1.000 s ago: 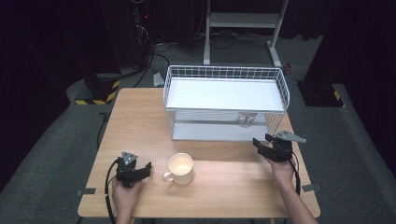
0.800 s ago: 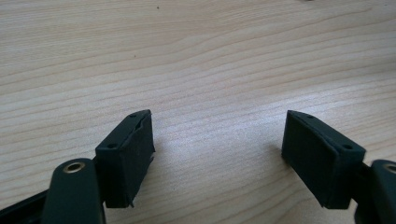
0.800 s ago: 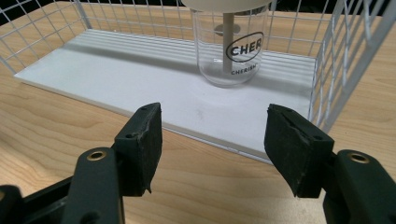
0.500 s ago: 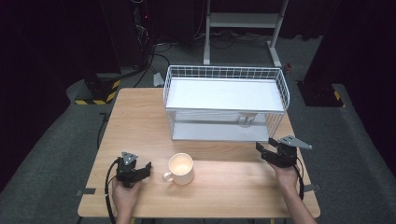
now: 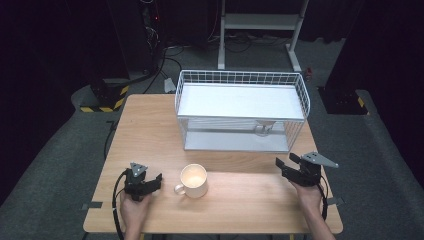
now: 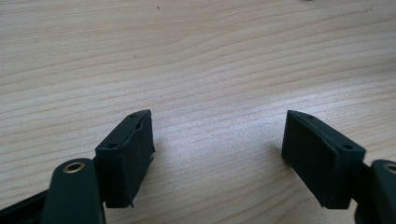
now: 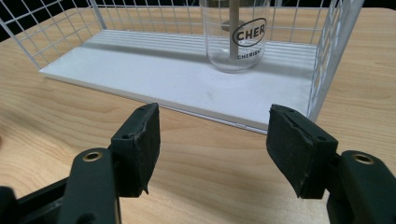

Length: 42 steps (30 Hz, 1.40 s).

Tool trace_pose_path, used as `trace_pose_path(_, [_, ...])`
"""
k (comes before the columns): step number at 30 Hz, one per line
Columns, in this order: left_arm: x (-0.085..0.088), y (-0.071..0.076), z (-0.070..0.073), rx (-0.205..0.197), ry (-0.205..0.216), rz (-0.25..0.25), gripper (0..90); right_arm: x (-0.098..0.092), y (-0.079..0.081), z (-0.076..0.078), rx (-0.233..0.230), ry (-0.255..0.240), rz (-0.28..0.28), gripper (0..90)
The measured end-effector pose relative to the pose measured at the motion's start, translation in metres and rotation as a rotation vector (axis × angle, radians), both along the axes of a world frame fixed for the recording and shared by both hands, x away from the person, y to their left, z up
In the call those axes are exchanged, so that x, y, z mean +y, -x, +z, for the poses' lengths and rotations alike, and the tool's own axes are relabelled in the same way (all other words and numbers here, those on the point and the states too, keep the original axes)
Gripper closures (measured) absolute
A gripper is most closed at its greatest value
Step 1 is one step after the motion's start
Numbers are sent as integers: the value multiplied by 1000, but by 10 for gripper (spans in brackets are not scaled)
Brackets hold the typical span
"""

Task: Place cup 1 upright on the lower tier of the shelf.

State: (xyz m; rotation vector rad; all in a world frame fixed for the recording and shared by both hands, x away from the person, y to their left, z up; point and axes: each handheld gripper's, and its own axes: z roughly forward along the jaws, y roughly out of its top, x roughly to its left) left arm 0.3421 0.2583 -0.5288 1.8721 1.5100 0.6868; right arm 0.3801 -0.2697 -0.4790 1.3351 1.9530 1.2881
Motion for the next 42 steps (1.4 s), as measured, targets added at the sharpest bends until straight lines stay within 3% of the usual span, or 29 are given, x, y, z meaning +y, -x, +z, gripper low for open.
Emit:
trace_pose_path(26, [0,0,0,0,0,0,251,3,35,-4,-21,30,30,338])
trace_pose_path(42, [0,0,0,0,-3,0,251,2,46,-17,17,60,34,344])
